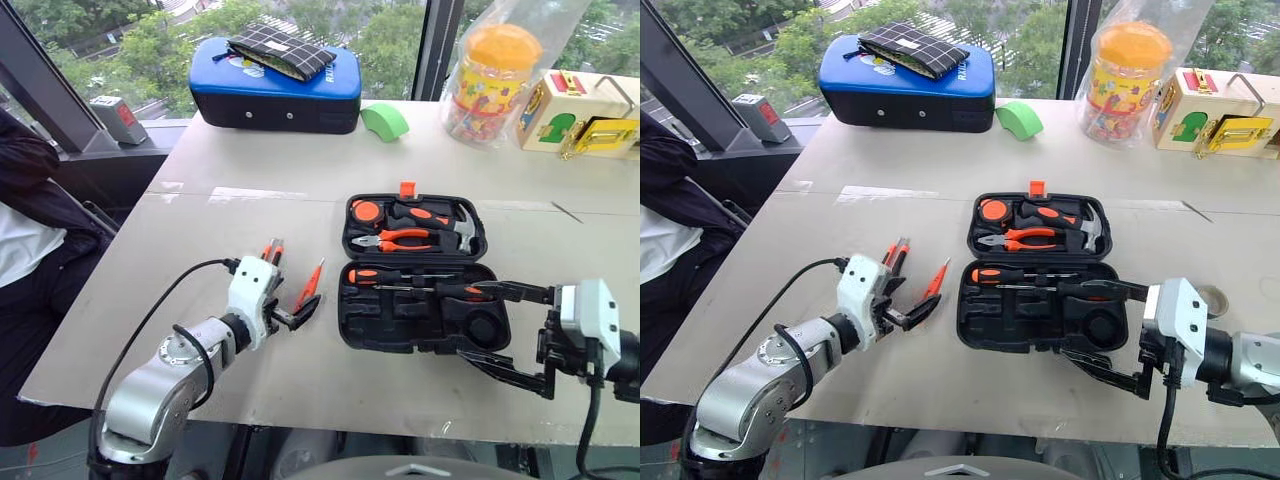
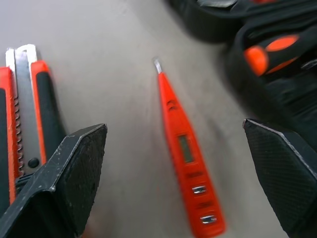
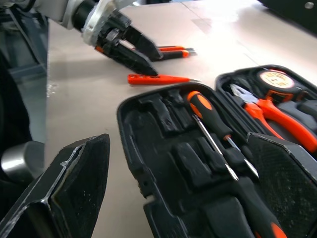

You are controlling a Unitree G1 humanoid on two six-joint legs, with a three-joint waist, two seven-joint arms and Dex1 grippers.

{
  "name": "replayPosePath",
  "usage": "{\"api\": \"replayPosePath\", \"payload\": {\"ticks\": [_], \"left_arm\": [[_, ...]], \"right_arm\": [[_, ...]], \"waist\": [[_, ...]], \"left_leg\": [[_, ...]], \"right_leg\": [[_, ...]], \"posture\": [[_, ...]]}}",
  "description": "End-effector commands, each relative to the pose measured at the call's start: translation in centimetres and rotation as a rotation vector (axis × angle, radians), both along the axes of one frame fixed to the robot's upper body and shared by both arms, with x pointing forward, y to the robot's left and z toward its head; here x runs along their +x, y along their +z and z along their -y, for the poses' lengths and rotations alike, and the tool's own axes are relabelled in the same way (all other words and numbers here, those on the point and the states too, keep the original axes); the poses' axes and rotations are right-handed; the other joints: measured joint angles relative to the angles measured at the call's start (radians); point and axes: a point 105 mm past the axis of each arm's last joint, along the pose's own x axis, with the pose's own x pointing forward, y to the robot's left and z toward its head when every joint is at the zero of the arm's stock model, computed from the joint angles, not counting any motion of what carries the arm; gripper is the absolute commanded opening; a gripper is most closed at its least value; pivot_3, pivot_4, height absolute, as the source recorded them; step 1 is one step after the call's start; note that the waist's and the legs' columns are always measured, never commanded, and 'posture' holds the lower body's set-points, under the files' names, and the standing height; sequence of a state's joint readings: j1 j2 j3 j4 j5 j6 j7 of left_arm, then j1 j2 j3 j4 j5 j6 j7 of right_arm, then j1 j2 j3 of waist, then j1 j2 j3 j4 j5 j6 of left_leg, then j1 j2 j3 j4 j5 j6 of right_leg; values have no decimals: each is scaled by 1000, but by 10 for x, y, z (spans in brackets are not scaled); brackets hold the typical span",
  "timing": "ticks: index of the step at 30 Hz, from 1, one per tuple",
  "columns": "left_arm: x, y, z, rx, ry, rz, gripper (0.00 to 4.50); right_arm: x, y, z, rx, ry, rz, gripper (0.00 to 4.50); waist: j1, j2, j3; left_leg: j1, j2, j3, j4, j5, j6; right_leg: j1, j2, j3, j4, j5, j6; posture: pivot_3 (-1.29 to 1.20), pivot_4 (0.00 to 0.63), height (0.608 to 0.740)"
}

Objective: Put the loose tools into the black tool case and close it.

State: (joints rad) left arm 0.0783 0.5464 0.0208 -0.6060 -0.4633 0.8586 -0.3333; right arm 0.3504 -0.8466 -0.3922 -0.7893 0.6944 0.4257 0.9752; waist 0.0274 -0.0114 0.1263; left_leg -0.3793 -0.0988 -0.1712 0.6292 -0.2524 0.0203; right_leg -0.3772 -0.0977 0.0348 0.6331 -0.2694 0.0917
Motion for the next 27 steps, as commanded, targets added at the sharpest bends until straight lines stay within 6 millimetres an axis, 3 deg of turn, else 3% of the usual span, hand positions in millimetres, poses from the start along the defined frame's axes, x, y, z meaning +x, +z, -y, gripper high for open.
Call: {"api": "replayPosePath", "payload": {"ticks": [1,5,6,7,12,15,17,21,24,27], "left_arm": [[0,-6,-1,49,-1,17,4500],[-1,-20,10,75,-38,5,4500],[0,-23,12,74,-46,-2,3902],[0,-25,12,71,-46,-13,3684],[7,-26,12,81,-78,7,1524],[9,-25,12,85,-90,20,499],[11,-17,12,75,-110,62,405],[20,29,18,-47,-187,214,405],[9,57,34,-100,-420,259,405],[1,64,46,-66,-639,242,405]], "right_arm": [[-5,11,-1,-16,14,46,4483],[-8,12,3,-30,-6,38,4483],[-9,12,3,-32,-8,36,4500],[-10,13,3,-33,-9,35,4500],[-12,13,5,-41,-18,28,4500],[-12,13,6,-44,-23,26,4500],[-12,12,6,-43,-27,27,4500],[-10,8,7,-34,-44,32,4500],[-11,6,8,-26,-57,31,4500],[-13,3,11,-35,-67,23,4500]], "waist": [[2,0,0],[12,1,-1],[12,1,-1],[13,1,-1],[17,3,-2],[19,3,-2],[20,3,-2],[20,0,0],[16,0,0],[13,1,1]], "left_leg": [[0,0,0,0,0,0],[0,0,0,0,0,0],[0,0,1,0,0,0],[0,0,1,0,0,0],[0,0,0,0,0,0],[0,-1,0,0,0,0],[0,-1,0,0,0,0],[-1,-1,0,1,0,0],[-1,0,-2,1,0,0],[-1,0,-2,0,0,0]], "right_leg": [[0,0,0,0,0,0],[0,0,0,0,0,0],[0,-1,0,-1,0,0],[0,-1,0,-1,0,0],[1,-1,0,0,0,0],[1,-2,0,-1,0,0],[1,-2,0,-1,0,0],[0,-2,-1,0,0,0],[0,-1,-3,0,0,0],[0,-1,-3,-1,0,0]], "posture": [[0,150,740],[0,150,740],[0,150,740],[0,150,740],[0,150,740],[0,150,740],[0,150,740],[0,150,740],[0,150,740],[0,150,740]]}}
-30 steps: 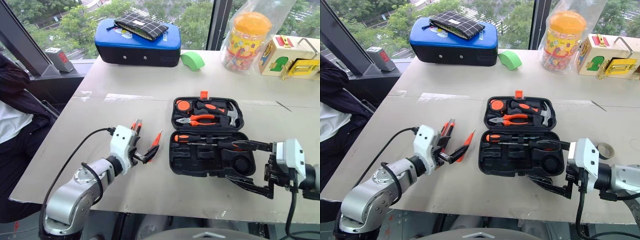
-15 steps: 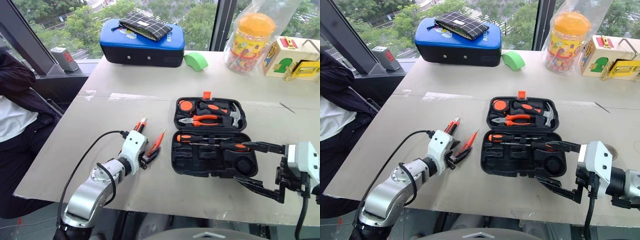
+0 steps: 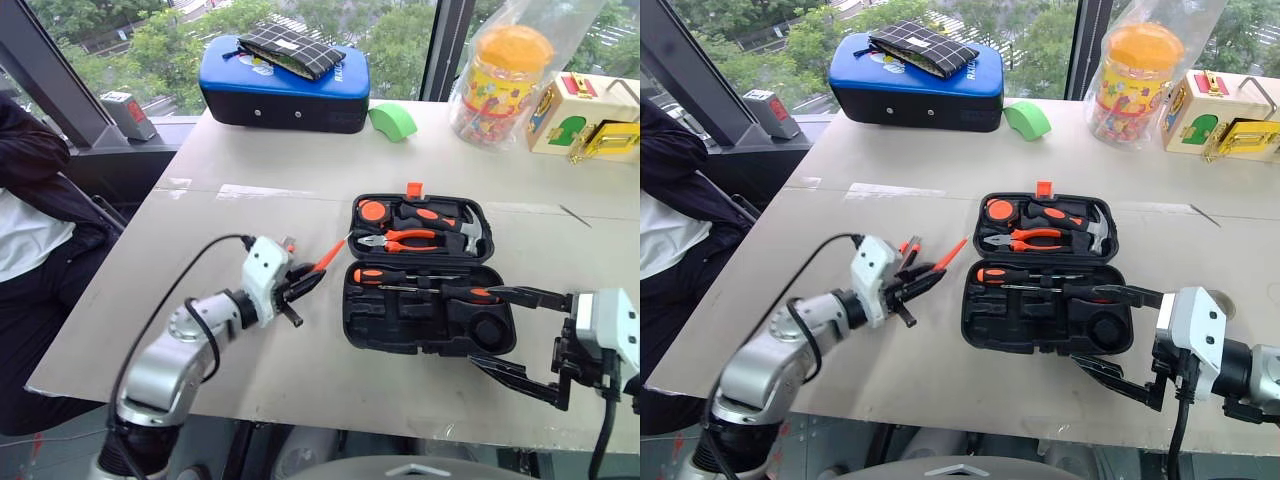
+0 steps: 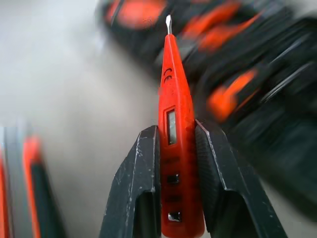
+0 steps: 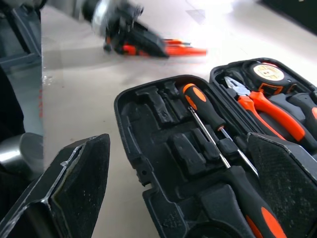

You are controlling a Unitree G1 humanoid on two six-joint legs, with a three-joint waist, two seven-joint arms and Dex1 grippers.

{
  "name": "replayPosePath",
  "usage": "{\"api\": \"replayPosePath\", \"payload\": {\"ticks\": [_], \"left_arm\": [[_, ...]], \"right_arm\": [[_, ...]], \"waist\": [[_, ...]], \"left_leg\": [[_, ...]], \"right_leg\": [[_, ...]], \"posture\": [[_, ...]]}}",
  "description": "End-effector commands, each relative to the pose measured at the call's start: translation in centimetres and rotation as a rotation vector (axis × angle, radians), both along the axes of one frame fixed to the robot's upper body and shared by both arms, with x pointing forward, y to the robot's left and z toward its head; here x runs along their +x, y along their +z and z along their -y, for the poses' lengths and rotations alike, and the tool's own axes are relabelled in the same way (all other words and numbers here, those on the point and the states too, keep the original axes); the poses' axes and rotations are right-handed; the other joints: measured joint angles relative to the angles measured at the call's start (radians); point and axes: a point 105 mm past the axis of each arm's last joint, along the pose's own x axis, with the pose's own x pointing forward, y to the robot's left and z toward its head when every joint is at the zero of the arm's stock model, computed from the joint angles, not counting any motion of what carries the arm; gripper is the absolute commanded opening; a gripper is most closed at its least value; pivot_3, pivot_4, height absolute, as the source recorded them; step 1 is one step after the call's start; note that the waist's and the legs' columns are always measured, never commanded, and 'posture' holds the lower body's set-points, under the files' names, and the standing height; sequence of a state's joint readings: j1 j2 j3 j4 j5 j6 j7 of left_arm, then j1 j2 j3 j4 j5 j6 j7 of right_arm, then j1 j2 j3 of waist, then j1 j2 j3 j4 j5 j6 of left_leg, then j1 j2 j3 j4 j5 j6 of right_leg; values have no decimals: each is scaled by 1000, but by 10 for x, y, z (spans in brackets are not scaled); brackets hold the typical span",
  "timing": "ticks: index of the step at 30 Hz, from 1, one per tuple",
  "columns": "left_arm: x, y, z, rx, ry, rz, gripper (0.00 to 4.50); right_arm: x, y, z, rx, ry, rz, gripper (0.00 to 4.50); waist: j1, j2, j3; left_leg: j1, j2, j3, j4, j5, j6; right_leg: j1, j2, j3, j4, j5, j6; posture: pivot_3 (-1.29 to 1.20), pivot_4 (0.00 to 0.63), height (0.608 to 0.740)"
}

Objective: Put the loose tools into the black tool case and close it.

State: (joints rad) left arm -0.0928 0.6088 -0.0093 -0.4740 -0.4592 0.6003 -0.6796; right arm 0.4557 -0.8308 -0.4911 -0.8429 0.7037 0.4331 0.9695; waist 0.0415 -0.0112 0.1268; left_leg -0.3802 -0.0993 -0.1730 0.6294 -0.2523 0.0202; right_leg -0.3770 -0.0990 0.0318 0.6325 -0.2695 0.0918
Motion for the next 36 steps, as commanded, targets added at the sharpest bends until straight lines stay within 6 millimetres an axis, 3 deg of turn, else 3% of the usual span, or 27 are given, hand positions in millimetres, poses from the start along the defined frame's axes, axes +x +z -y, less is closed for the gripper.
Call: {"api": "replayPosePath", "payload": {"ticks": [1,4,8,11,15,19,24,30,35,36], "left_arm": [[-17,18,24,81,-358,60,405],[-14,7,34,226,-541,87,405],[-5,-7,45,357,-656,134,405],[11,-20,50,465,-647,147,405],[17,-28,49,541,-664,164,405],[13,-32,56,545,-690,172,405],[-3,-30,68,368,-704,67,405],[-8,-31,62,234,-665,-68,405],[-6,-29,51,230,-664,-104,405],[-6,-28,49,230,-662,-104,954]], "right_arm": [[-3,1,6,-21,-17,23,4500],[-5,0,13,-44,-43,22,4500],[-7,1,21,-64,-66,26,4500],[-10,0,25,-86,-72,19,4500],[-13,1,26,-88,-79,18,4500],[-15,0,26,-88,-89,15,4500],[-14,-1,25,-85,-95,19,4500],[-13,-1,25,-86,-92,24,4500],[-12,-2,23,-81,-90,23,4500],[-12,-2,23,-80,-89,24,4500]], "waist": [[0,1,1],[-1,2,1],[-4,2,1],[-3,2,1],[-6,2,1],[-5,2,1],[-5,3,0],[-8,3,0],[-7,3,0],[-7,3,0]], "left_leg": [[0,0,0,0,0,0],[0,-1,1,0,0,0],[0,-1,1,0,0,0],[0,0,0,0,0,0],[0,0,1,0,0,0],[1,0,1,1,0,0],[1,0,1,2,0,0],[1,1,0,2,0,0],[1,1,0,2,0,0],[1,1,0,2,0,0]], "right_leg": [[0,0,0,0,0,0],[1,0,0,-1,0,0],[1,0,1,-1,0,0],[1,1,1,-1,0,0],[1,1,1,-1,0,0],[1,1,1,0,0,0],[1,2,1,1,0,1],[1,3,1,1,0,1],[1,3,1,1,0,1],[1,3,1,1,0,1]], "posture": [[0,150,740],[0,150,740],[0,150,740],[0,150,740],[0,150,740],[0,150,740],[0,150,740],[0,150,740],[0,150,740],[0,150,740]]}}
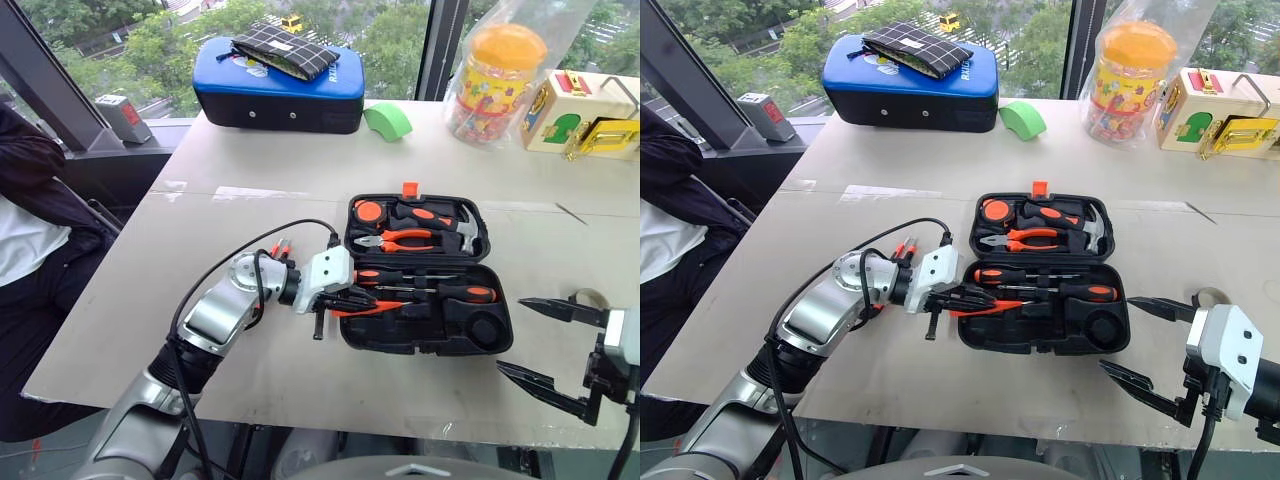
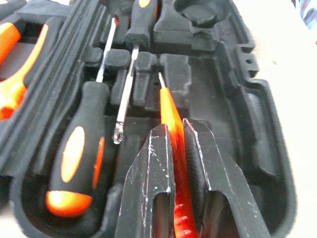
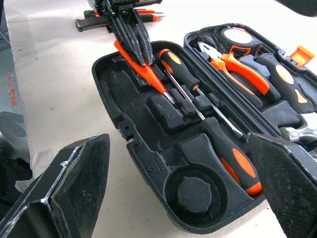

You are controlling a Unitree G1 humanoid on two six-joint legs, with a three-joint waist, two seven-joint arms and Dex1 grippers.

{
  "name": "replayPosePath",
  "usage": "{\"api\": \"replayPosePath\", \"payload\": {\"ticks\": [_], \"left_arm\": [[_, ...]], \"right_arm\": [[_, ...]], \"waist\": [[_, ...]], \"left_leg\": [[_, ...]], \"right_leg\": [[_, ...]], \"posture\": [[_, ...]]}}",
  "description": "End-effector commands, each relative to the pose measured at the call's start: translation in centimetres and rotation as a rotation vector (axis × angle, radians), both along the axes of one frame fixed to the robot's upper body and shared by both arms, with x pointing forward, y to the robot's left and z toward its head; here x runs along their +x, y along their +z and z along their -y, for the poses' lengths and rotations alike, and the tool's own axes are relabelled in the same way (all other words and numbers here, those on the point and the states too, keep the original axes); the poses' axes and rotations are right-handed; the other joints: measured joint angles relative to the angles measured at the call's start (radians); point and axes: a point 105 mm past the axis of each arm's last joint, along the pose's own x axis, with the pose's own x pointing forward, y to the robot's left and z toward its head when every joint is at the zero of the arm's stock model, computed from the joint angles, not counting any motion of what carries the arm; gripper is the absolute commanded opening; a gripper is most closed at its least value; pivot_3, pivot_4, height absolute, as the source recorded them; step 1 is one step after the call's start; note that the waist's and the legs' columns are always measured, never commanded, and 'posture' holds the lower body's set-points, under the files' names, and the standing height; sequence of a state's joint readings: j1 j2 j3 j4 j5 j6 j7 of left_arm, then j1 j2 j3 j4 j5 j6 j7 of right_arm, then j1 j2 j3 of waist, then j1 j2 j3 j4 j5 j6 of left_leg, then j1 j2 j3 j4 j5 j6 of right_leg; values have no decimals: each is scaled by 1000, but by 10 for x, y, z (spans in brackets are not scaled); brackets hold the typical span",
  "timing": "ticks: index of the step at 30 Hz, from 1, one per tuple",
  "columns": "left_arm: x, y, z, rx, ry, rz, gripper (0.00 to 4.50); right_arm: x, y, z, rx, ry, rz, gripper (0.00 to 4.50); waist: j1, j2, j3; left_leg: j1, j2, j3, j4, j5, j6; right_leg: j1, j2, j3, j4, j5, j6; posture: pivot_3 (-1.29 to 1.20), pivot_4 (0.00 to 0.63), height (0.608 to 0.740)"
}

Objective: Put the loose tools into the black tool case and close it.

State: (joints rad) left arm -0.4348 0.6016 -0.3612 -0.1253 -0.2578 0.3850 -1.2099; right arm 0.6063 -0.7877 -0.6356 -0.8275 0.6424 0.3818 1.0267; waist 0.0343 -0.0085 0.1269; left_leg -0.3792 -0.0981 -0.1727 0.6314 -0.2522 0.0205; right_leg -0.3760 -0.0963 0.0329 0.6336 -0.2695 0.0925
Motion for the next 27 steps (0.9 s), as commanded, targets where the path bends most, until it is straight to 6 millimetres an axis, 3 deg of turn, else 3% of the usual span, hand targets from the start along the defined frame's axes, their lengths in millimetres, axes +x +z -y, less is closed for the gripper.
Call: {"api": "replayPosePath", "payload": {"ticks": [1,2,4,9,16,17,19,22,27], "left_arm": [[-1,0,-9,22,5,-20,1196],[1,2,-9,24,9,2,1848],[0,3,-10,45,-9,44,2605],[-7,8,-14,72,-71,96,2605],[-2,10,-10,75,-67,99,2605],[-1,11,-9,70,-64,95,2111],[0,10,-8,62,-60,74,1617],[-1,5,-11,70,-69,74,216],[0,0,-11,53,-68,70,76]], "right_arm": [[-1,5,-5,-3,22,34,4500],[-1,5,-5,-3,22,35,4500],[0,5,-5,-2,20,37,4500],[-1,4,-6,-1,13,39,4500],[1,3,-6,-1,10,43,4500],[1,3,-6,-2,9,44,4500],[1,4,-6,-4,9,47,4500],[1,3,-6,-5,6,47,4500],[0,3,-6,-5,-1,49,4500]], "waist": [[0,0,0],[0,0,0],[0,0,0],[2,0,1],[3,0,1],[3,-1,1],[3,-1,1],[2,-1,1],[2,0,0]], "left_leg": [[0,0,0,0,0,0],[0,0,0,0,0,0],[0,0,0,0,0,0],[0,0,0,0,0,0],[-1,0,0,0,0,0],[0,0,0,0,0,0],[-1,0,0,0,0,0],[0,0,0,0,0,0],[0,0,0,0,0,0]], "right_leg": [[0,0,0,0,0,0],[0,0,0,0,0,0],[0,0,0,0,0,0],[0,0,0,0,0,0],[0,-1,0,0,0,0],[0,-1,0,0,0,0],[0,-1,0,0,0,0],[0,0,0,0,0,0],[0,0,0,0,0,0]], "posture": [[0,150,740],[0,150,740],[0,150,740],[0,150,740],[0,150,740],[0,150,740],[0,150,740],[0,150,740],[0,150,740]]}}
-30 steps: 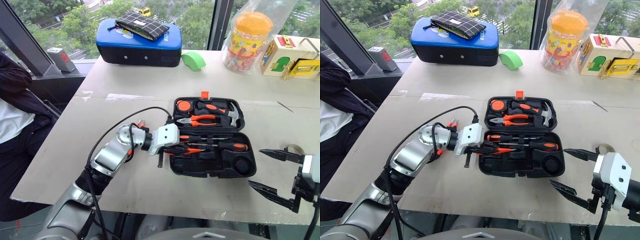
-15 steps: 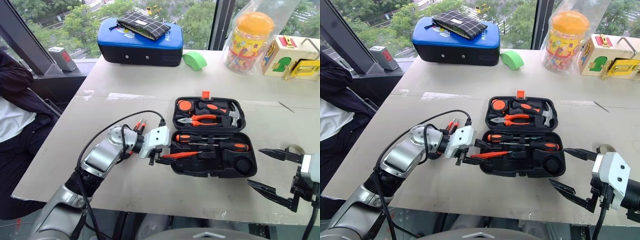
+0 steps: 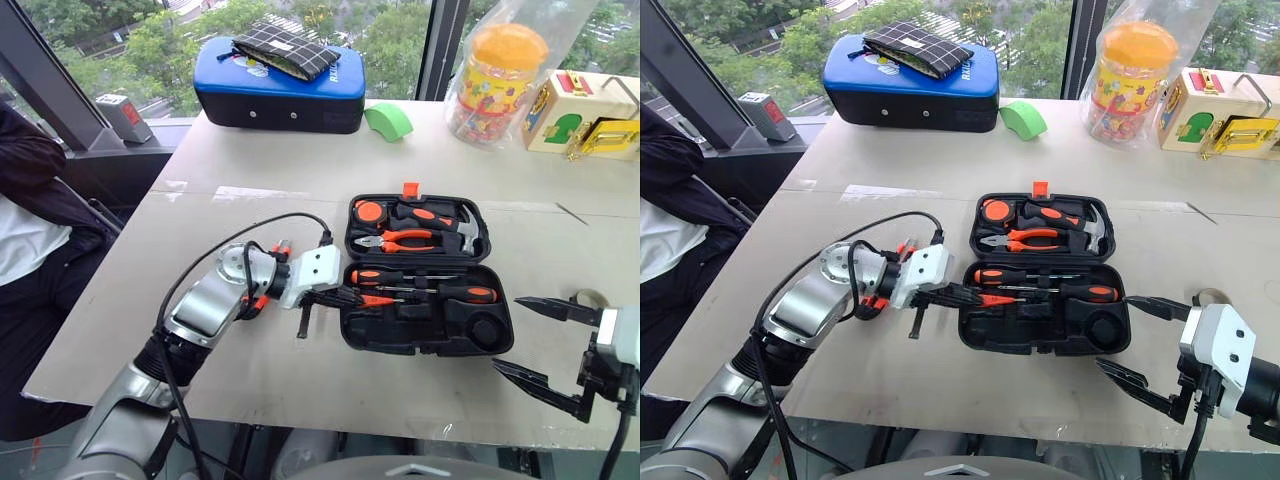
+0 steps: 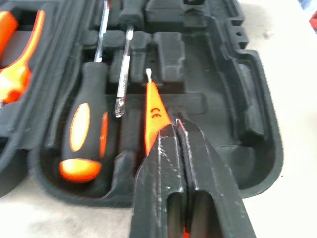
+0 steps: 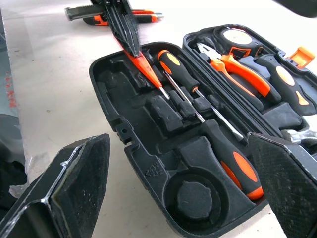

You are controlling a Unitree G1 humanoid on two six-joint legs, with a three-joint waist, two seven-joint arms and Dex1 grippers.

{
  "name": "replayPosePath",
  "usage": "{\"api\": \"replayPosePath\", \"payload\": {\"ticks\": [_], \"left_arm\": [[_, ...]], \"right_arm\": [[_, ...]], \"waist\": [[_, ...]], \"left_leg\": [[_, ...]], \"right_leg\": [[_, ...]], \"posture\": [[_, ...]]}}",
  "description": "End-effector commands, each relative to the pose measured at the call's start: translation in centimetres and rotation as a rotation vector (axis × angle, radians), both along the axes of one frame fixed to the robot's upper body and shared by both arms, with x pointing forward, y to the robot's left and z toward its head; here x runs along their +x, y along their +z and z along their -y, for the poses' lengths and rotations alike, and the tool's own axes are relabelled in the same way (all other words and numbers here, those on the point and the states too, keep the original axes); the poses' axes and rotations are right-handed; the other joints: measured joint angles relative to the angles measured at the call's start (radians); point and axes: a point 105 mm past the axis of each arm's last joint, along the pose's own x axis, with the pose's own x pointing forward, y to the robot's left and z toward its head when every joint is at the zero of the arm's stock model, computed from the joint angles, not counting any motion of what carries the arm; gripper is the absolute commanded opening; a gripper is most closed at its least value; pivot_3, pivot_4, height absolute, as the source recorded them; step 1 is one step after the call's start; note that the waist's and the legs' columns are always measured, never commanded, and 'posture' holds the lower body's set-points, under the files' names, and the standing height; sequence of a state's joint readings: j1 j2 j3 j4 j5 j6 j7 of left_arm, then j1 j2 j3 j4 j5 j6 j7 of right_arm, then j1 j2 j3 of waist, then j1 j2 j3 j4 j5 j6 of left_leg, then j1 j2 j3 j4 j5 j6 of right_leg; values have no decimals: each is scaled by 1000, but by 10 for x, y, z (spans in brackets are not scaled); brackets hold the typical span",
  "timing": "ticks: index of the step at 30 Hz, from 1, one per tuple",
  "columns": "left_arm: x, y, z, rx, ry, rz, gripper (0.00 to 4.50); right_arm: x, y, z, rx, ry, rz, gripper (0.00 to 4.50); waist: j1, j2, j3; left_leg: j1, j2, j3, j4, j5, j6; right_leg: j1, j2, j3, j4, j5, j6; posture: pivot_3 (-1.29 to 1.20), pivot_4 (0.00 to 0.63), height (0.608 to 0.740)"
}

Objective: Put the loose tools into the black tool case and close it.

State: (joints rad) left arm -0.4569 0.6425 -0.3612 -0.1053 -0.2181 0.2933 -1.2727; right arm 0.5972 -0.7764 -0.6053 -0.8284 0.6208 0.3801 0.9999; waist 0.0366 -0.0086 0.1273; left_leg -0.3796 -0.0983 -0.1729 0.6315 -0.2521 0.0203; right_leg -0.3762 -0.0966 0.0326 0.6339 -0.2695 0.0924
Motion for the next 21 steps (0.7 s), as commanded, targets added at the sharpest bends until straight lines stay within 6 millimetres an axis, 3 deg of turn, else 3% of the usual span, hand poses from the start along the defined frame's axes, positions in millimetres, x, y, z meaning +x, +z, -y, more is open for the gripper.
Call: {"api": "replayPosePath", "payload": {"ticks": [1,5,10,13,17,21], "left_arm": [[0,-3,1,-22,-2,-10,76],[5,1,7,-66,6,-8,76],[9,-6,0,-44,15,-7,76],[9,-2,-5,-44,17,-13,771],[10,7,-7,-41,12,28,2609],[10,15,-6,-52,19,53,2609]], "right_arm": [[-2,7,-4,-10,14,45,4500],[-3,7,-5,-11,7,49,4500],[-3,8,-5,-12,-1,52,4500],[-3,8,-5,-10,-5,53,4500],[-3,7,-6,-7,-11,53,4500],[-2,7,-7,-5,-13,56,4500]], "waist": [[0,0,0],[0,0,0],[-1,0,0],[-1,0,0],[-1,0,0],[-2,0,0]], "left_leg": [[0,0,0,0,0,0],[0,0,0,1,0,0],[0,0,0,2,0,0],[0,0,0,2,0,0],[0,0,0,2,0,0],[0,0,0,2,0,0]], "right_leg": [[0,0,0,0,0,0],[0,0,0,1,0,0],[0,0,0,1,0,0],[0,0,0,1,0,0],[0,0,0,2,0,0],[0,0,0,2,0,0]], "posture": [[0,150,740],[0,150,740],[0,150,740],[0,150,740],[0,150,740],[0,150,740]]}}
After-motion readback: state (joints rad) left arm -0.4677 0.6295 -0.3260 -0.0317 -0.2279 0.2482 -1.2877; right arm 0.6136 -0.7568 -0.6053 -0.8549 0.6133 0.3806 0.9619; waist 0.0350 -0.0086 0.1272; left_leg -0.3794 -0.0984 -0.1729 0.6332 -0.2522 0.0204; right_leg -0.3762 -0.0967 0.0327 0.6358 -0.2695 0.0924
